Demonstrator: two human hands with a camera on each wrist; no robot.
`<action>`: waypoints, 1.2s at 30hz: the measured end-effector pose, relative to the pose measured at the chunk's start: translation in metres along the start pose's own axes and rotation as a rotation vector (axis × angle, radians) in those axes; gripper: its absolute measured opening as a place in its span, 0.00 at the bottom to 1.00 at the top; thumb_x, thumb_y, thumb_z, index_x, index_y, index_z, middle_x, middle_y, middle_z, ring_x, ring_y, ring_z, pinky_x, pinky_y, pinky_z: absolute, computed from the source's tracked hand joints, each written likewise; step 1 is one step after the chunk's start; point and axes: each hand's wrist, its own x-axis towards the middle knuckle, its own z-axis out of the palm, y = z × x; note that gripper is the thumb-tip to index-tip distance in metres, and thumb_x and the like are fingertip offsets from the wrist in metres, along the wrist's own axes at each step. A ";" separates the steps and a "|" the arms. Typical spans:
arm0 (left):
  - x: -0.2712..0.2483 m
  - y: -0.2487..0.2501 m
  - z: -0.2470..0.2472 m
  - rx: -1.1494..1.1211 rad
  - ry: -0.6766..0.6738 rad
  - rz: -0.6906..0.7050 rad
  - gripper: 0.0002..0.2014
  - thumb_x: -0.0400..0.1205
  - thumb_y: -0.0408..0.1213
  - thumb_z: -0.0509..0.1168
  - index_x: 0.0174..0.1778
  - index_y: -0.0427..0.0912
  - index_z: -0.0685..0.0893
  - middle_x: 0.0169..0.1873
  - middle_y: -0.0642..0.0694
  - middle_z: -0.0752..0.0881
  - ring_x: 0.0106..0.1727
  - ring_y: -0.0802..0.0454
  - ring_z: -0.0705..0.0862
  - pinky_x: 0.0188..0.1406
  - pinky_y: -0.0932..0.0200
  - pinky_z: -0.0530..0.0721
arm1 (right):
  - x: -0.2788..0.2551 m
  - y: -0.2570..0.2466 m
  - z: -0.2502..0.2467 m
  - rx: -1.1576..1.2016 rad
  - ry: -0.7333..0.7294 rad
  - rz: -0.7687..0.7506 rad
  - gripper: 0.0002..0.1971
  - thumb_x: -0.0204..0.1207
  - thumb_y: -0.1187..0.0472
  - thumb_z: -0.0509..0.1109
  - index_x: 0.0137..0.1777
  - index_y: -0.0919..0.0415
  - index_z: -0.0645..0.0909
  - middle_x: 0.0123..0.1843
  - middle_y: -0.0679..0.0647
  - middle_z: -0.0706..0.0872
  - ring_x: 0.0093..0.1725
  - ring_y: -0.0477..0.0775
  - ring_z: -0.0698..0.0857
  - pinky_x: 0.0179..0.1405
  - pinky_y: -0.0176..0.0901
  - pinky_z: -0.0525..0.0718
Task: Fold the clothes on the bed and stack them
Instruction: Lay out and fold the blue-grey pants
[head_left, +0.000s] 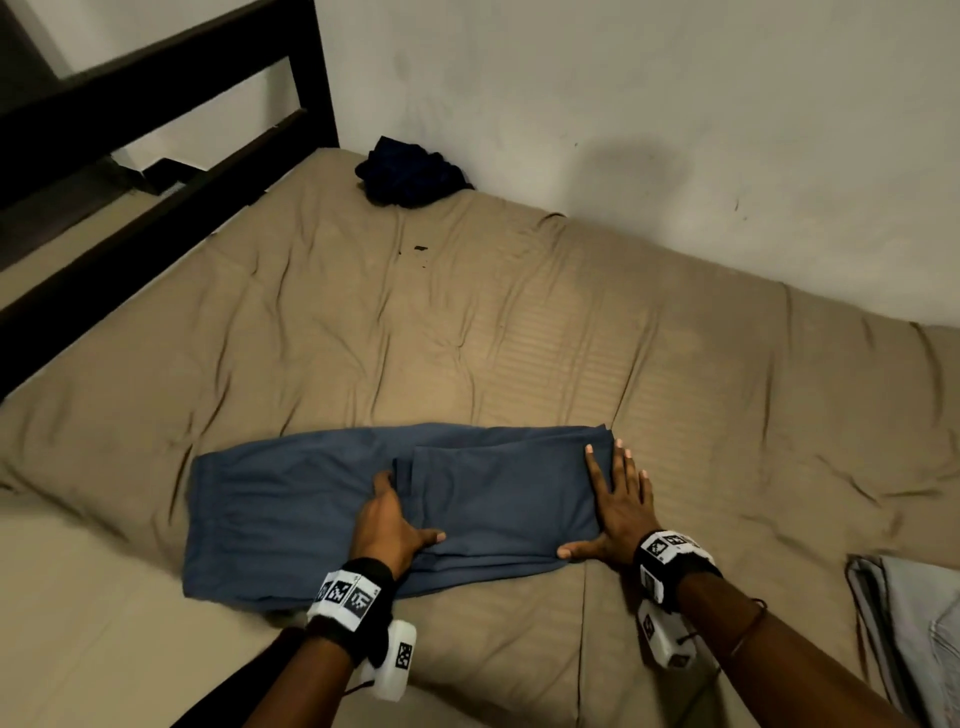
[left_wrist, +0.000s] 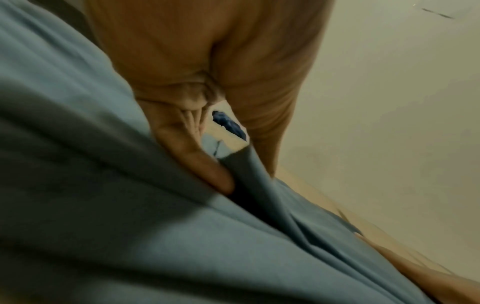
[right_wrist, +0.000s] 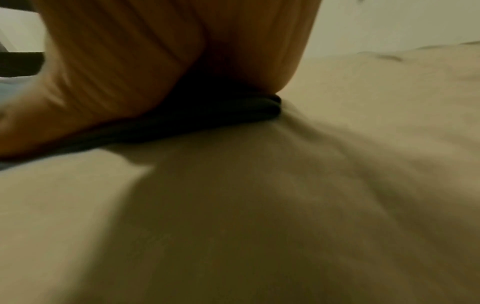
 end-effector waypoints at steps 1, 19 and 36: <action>-0.003 -0.002 -0.007 -0.007 0.018 -0.013 0.58 0.60 0.39 0.90 0.82 0.38 0.64 0.67 0.36 0.84 0.66 0.38 0.84 0.62 0.53 0.83 | 0.000 -0.002 -0.003 -0.003 -0.015 0.007 0.83 0.34 0.06 0.58 0.82 0.44 0.17 0.82 0.62 0.16 0.81 0.64 0.18 0.83 0.70 0.30; -0.018 -0.141 -0.142 -0.806 0.553 -0.475 0.28 0.57 0.47 0.90 0.44 0.32 0.91 0.47 0.36 0.92 0.45 0.43 0.89 0.55 0.43 0.90 | -0.042 -0.215 0.095 -0.092 0.105 -0.378 0.60 0.71 0.16 0.50 0.88 0.54 0.29 0.88 0.54 0.27 0.87 0.54 0.28 0.85 0.60 0.34; -0.097 0.124 -0.038 -0.579 -0.151 0.563 0.28 0.68 0.57 0.81 0.61 0.48 0.89 0.46 0.48 0.92 0.49 0.53 0.90 0.56 0.50 0.90 | -0.076 -0.069 -0.047 2.194 0.250 0.112 0.41 0.71 0.24 0.62 0.70 0.58 0.80 0.61 0.61 0.90 0.59 0.64 0.88 0.65 0.59 0.82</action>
